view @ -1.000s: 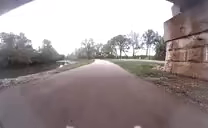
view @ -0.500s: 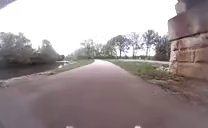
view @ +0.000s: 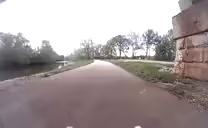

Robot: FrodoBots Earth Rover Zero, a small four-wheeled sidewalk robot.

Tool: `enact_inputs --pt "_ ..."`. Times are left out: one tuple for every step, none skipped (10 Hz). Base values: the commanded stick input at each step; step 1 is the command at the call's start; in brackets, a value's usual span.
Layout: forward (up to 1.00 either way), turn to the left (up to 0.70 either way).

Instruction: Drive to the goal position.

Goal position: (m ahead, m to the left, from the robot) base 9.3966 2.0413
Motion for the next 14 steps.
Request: enact_inputs --pt "1.00 0.00" --pt "1.00 0.00" --pt "1.00 0.00" --pt "1.00 0.00" --pt "1.00 0.00" --pt "1.00 0.00" --pt "1.00 0.00" --pt "1.00 0.00" --pt "1.00 0.00" --pt "1.00 0.00" --pt "1.00 0.00" --pt "1.00 0.00" --pt "1.00 0.00" --pt "1.00 0.00"
